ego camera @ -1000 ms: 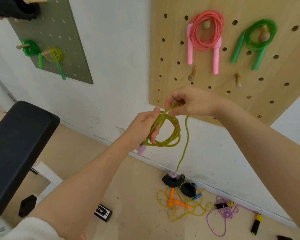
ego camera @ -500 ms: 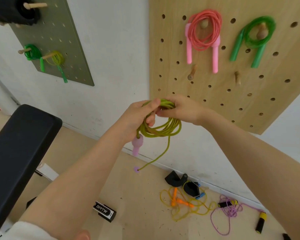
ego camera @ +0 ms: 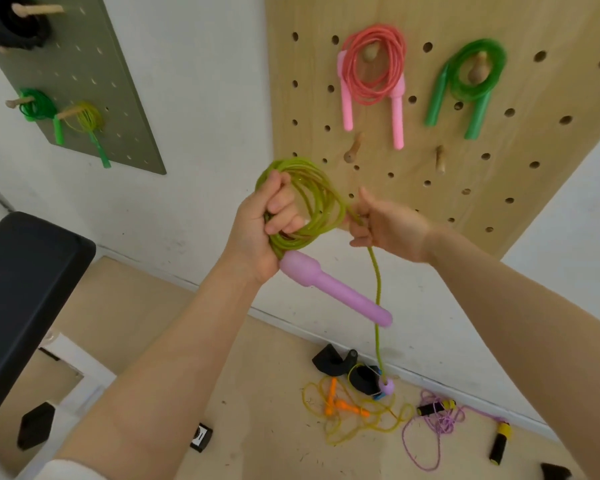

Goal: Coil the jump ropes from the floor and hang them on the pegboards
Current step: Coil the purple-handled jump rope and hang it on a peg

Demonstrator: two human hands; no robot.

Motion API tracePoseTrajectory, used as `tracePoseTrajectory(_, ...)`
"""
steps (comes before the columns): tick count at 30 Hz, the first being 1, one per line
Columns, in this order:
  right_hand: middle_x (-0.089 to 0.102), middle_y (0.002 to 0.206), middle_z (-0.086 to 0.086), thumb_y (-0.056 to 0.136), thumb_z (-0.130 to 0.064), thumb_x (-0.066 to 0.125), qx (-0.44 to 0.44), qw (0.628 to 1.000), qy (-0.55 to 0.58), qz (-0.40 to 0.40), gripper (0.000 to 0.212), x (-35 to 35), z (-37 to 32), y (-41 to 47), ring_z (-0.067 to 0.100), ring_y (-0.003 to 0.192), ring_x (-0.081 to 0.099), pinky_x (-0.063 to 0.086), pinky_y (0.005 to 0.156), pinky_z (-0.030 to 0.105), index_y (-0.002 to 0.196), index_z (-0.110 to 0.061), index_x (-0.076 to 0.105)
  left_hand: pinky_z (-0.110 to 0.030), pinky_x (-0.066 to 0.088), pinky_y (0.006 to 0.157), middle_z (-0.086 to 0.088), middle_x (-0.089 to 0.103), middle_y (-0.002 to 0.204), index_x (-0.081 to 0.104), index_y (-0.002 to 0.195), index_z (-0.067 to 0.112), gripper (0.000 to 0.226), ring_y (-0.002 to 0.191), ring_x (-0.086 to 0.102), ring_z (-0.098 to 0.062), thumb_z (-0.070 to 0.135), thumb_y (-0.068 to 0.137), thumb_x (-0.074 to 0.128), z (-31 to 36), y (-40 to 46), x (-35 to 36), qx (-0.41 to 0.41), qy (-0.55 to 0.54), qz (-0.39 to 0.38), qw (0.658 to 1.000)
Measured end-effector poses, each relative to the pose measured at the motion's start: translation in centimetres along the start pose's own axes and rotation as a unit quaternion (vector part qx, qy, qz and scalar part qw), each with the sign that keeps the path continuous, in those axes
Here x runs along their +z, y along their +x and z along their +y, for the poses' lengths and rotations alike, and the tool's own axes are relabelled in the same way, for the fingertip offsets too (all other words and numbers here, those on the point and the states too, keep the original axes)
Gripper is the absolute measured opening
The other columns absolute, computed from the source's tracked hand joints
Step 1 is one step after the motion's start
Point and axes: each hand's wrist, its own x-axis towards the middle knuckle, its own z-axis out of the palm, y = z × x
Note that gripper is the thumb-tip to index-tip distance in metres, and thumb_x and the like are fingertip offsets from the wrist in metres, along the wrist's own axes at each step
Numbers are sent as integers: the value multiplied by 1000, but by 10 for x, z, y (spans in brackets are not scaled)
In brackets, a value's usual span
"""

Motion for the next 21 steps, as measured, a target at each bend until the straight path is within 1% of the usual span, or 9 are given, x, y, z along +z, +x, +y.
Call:
tracePoseTrajectory(2, 37, 65, -5, 99, -31, 41, 12, 989, -123, 80, 28, -9, 15, -6, 10, 59, 36, 41, 69, 24, 90, -14, 61, -12, 31, 37, 10, 56, 49, 50, 83, 11, 22, 28, 32, -1, 21, 97, 36, -3, 4, -3, 22, 60, 47, 997)
tracePoseTrajectory(4, 40, 62, -12, 99, -27, 41, 21, 953, -288, 94, 26, -5, 16, -6, 4, 55, 37, 34, 54, 15, 100, -16, 65, -15, 42, 45, 2, 72, 75, 54, 91, 9, 20, 39, 46, -2, 18, 99, 37, -9, 6, -1, 36, 146, 72, 986)
tracePoseTrajectory(8, 51, 69, -6, 97, -39, 41, 51, 843, -532, -49, 35, 33, -2, -4, 11, 65, 50, 39, 60, 23, 112, -13, 59, -22, 54, 61, -9, 68, 103, 49, 102, 7, 11, 74, 71, -16, 15, 95, 51, -26, 10, 5, 41, 259, 126, 957)
tracePoseTrajectory(10, 51, 75, 1, 95, -37, 45, 7, 799, -596, -76, 32, 55, -10, -1, 17, 69, 50, 40, 61, 30, 101, -7, 56, -22, 51, 62, -4, 64, 101, 44, 105, 10, 20, 74, 70, -11, 20, 93, 55, -33, 15, 1, 67, 384, 180, 903)
tracePoseTrajectory(12, 49, 85, 3, 90, -25, 54, -52, 777, -624, -66, 23, 70, -18, 2, 21, 75, 50, 41, 66, 31, 91, -2, 58, -21, 44, 63, 10, 54, 86, 41, 102, 11, 22, 70, 58, 1, 26, 93, 55, -33, 16, -6, 89, 518, 208, 825)
tracePoseTrajectory(14, 53, 81, 6, 85, -18, 58, -64, 774, -628, -45, 17, 74, -28, 4, 22, 73, 50, 40, 63, 29, 85, 0, 60, -26, 44, 62, 10, 50, 80, 40, 99, 13, 21, 68, 51, -4, 29, 94, 52, -29, 15, -17, 81, 607, 189, 768)
tracePoseTrajectory(16, 60, 80, 9, 82, -16, 60, -60, 787, -613, -31, 17, 70, -40, 5, 18, 68, 49, 38, 60, 27, 88, -1, 66, -28, 45, 57, 0, 54, 80, 38, 97, 14, 17, 66, 53, -14, 25, 94, 51, -25, 11, -26, 45, 655, 149, 739)
tracePoseTrajectory(18, 63, 74, 6, 82, -20, 63, -71, 808, -585, -14, 16, 67, -54, 0, 12, 59, 46, 36, 56, 22, 87, -7, 71, -21, 42, 48, -2, 59, 74, 40, 90, 16, 16, 52, 55, -14, 27, 95, 50, -20, 4, -33, 7, 642, 105, 760)
tracePoseTrajectory(21, 55, 59, -5, 80, -22, 70, -123, 853, -506, 29, 9, 61, -65, -2, 3, 49, 43, 34, 49, 14, 80, -14, 70, -21, 29, 39, -1, 57, 49, 50, 80, 16, 34, 31, 35, -12, 41, 99, 36, -13, -3, -42, -50, 501, 27, 863)
